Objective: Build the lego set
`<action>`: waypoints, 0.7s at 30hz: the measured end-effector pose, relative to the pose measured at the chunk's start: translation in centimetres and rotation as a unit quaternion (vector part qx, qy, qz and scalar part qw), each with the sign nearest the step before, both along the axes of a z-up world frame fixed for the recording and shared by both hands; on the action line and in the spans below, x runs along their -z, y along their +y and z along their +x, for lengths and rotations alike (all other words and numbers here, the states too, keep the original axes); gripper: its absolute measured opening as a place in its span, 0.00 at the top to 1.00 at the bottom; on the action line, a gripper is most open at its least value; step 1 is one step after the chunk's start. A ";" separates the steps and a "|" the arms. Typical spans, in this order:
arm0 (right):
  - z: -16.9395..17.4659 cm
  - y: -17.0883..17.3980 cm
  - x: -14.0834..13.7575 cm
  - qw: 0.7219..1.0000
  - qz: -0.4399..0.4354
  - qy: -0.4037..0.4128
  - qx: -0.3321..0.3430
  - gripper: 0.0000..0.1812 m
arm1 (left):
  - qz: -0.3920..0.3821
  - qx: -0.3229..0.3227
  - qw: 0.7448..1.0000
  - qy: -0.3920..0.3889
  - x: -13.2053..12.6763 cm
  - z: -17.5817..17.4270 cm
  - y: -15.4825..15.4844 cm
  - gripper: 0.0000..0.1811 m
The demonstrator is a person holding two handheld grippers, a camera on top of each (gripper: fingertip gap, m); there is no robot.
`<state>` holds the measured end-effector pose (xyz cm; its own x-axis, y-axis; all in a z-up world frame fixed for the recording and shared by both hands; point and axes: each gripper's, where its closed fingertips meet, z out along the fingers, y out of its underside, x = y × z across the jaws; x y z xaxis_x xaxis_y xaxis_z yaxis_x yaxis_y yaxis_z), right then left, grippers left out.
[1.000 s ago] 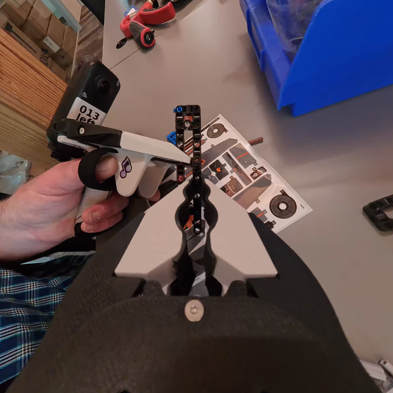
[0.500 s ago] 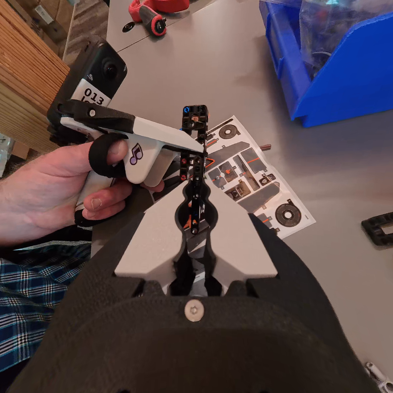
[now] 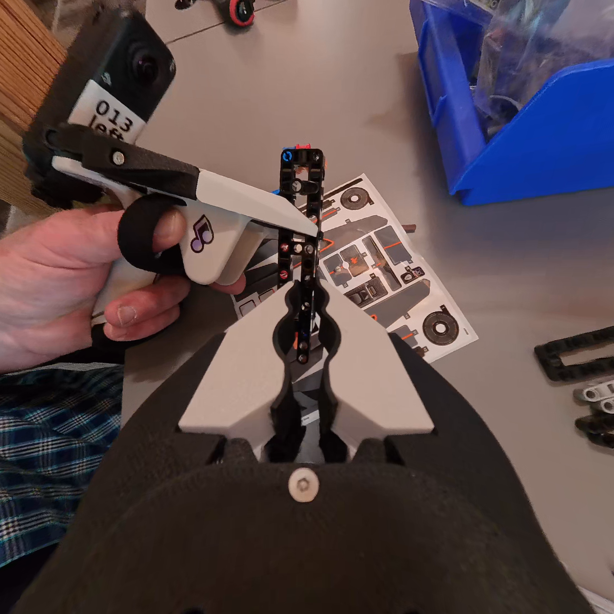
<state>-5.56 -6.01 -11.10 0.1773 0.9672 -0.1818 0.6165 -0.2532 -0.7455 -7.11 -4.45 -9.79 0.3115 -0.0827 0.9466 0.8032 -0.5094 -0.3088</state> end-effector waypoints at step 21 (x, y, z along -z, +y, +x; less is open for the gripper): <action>2.7 -5.1 -10.8 0.950 -0.222 0.171 -0.138 0.90 | 0.326 0.144 0.934 -0.033 -12.0 2.9 -3.9 0.95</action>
<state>-2.86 -11.13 -0.30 -0.2146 0.7833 -0.5835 0.4451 -0.4533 -0.7723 -4.20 -8.30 2.21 0.1305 -0.7201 0.6814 0.6900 -0.4276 -0.5840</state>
